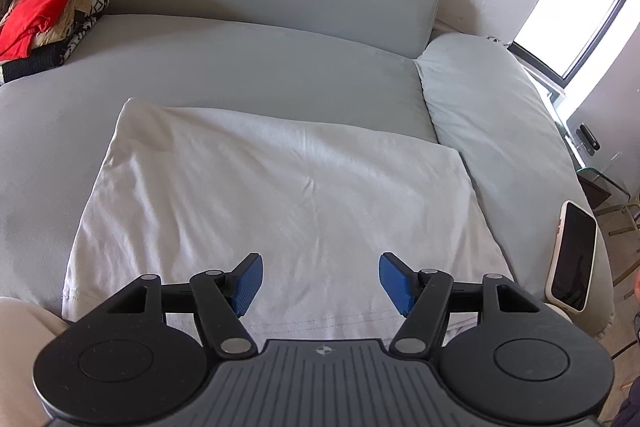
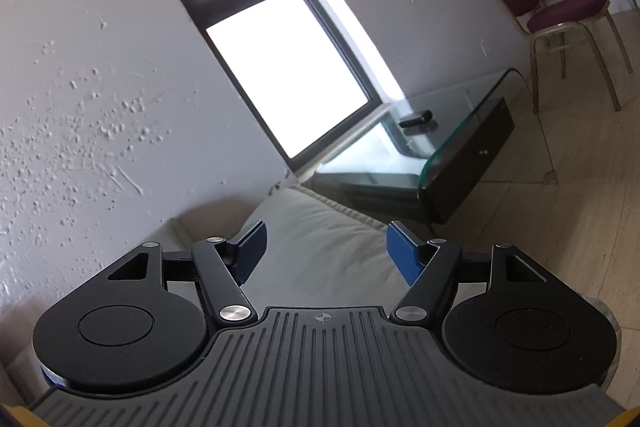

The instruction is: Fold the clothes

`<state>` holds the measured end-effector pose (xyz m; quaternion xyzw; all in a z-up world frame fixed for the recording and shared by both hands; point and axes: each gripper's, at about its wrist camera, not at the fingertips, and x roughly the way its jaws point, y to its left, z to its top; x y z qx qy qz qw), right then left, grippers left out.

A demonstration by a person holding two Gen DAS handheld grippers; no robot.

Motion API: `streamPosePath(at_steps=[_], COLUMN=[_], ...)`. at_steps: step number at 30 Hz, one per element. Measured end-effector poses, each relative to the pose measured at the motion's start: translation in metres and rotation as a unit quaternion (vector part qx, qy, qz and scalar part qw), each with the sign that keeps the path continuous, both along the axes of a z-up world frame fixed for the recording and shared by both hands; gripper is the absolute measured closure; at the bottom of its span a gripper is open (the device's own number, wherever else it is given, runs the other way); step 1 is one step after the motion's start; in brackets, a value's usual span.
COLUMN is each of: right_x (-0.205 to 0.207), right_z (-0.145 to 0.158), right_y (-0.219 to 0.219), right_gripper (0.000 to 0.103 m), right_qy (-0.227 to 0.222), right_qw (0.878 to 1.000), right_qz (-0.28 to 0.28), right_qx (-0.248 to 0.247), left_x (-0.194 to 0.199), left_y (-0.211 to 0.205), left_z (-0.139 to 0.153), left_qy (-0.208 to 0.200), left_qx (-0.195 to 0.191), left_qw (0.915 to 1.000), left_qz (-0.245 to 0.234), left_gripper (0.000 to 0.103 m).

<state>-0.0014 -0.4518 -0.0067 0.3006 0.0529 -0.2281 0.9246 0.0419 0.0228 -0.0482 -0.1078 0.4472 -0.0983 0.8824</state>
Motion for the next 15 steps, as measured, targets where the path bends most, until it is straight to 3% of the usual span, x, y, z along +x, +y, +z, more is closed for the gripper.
streamPosePath(at_steps=[4, 8, 15], right_x=[0.010, 0.034, 0.087], right_z=[0.000, -0.006, -0.027], right_y=[0.005, 0.027, 0.080], right_gripper=[0.031, 0.031, 0.031], right_qy=[0.011, 0.035, 0.098], right_qw=[1.000, 0.997, 0.978], right_qz=[0.020, 0.076, 0.182], right_qx=[0.000, -0.006, -0.006], left_x=[0.001, 0.004, 0.012], left_y=[0.002, 0.012, 0.048], left_z=[-0.002, -0.005, -0.005], left_qy=[0.001, 0.003, -0.008], left_qx=[0.000, 0.014, 0.050], left_qw=[1.0000, 0.9995, 0.9955], left_qz=[0.006, 0.030, 0.080], left_gripper=[0.040, 0.040, 0.040])
